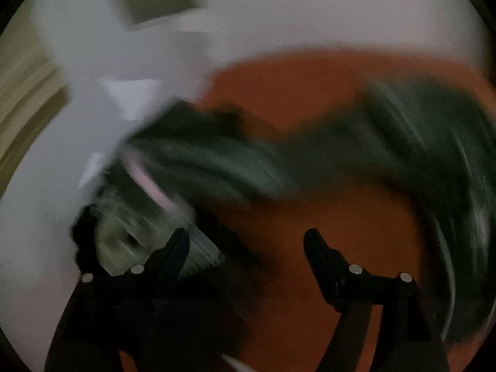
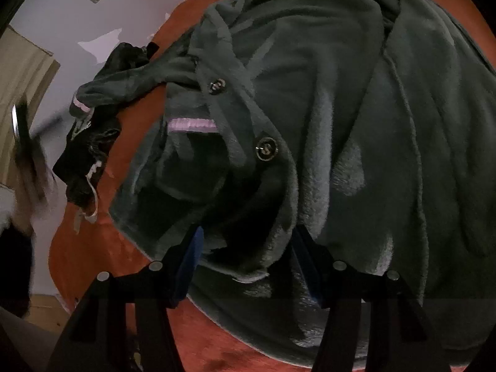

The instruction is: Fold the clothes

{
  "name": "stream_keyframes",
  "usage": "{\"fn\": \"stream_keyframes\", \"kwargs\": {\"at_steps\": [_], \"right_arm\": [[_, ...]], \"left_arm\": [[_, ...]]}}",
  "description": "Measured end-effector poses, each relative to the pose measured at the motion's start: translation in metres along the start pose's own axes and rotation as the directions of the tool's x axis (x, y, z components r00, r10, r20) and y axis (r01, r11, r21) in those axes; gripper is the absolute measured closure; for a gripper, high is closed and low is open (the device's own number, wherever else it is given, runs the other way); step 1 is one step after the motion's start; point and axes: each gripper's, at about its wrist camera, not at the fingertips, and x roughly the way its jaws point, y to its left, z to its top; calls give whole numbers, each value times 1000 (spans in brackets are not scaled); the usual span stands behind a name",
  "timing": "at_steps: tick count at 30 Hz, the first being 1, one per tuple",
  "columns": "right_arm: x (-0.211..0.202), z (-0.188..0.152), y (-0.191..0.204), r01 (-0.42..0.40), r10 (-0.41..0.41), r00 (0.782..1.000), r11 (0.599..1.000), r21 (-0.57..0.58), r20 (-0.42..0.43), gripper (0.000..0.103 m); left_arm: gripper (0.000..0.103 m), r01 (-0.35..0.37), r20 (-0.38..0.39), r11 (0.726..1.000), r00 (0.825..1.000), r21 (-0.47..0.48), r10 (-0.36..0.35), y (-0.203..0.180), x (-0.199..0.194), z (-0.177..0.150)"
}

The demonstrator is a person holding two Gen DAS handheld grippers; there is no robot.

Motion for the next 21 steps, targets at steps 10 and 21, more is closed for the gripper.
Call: {"fn": "stream_keyframes", "kwargs": {"at_steps": [10, 21], "right_arm": [[6, -10, -6, 12, -12, 999, 1000, 20, -35, 44], [-1, -15, -13, 32, -31, 999, 999, 28, -25, 44]], "left_arm": [[26, -113, 259, 932, 966, 345, 21, -146, -69, -119], [26, -295, 384, 771, 921, 564, 72, -198, -43, -125]]}}
